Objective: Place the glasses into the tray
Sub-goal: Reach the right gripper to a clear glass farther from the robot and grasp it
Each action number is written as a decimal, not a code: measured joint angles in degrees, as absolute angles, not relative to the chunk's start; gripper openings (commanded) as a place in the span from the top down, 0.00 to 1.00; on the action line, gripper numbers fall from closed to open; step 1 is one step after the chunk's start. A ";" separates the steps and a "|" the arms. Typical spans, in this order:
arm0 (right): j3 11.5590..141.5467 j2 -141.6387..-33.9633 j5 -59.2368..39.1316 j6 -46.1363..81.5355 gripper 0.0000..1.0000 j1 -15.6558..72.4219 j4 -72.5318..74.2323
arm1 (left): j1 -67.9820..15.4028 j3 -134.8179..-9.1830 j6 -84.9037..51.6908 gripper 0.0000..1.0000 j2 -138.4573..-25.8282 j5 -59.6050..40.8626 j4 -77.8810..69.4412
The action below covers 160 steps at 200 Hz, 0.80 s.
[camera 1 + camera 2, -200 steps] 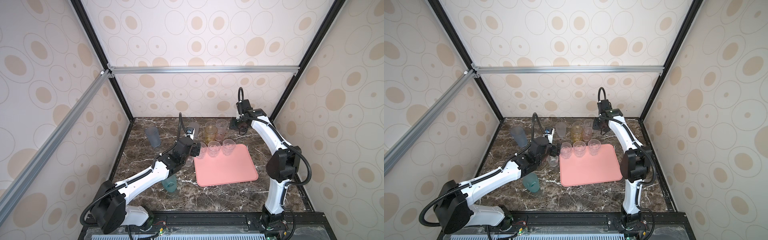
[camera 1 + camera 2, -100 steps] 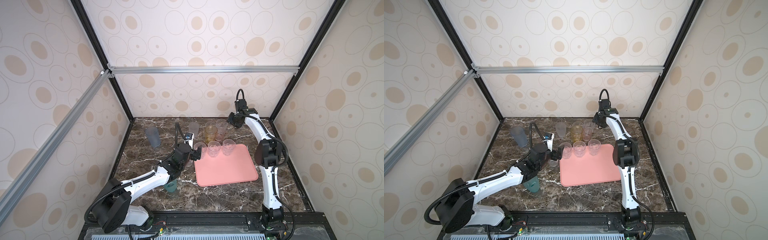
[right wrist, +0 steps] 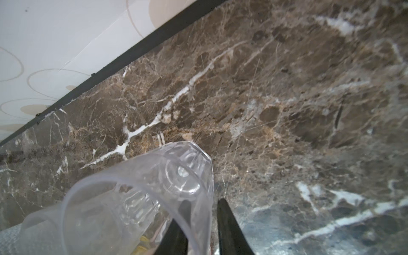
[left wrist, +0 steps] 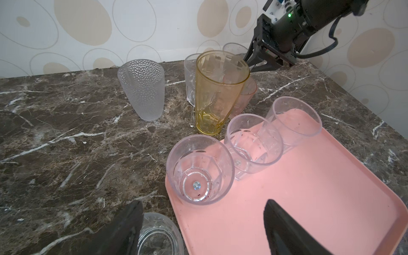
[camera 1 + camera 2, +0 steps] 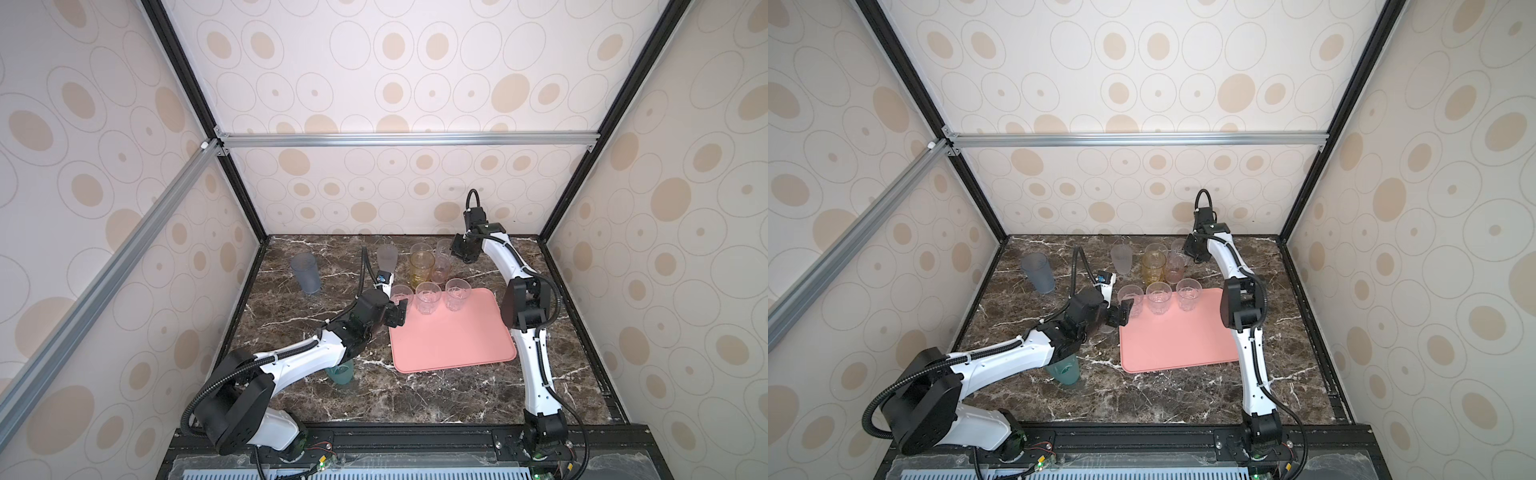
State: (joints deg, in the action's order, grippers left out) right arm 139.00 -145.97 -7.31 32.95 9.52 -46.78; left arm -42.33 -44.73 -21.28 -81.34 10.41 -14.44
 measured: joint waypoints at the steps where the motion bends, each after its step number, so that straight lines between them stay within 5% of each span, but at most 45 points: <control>1: 139.00 -145.97 -7.27 32.99 0.83 9.52 -46.76 | -42.35 -44.73 -21.28 0.15 -81.34 10.41 -14.41; 91: 133.32 -140.03 -5.50 28.14 0.93 8.80 -47.70 | -43.13 -45.50 -21.91 0.15 -81.32 11.44 -13.82; 160: 115.33 -116.55 -5.04 27.97 0.93 7.60 -46.70 | -47.00 -50.02 -17.21 0.16 -81.32 19.33 -14.31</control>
State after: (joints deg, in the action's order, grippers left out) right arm 115.33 -116.55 -5.04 27.97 7.60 -46.70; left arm -47.00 -50.02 -17.21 -81.32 19.33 -14.31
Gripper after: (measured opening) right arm 0.082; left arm 0.841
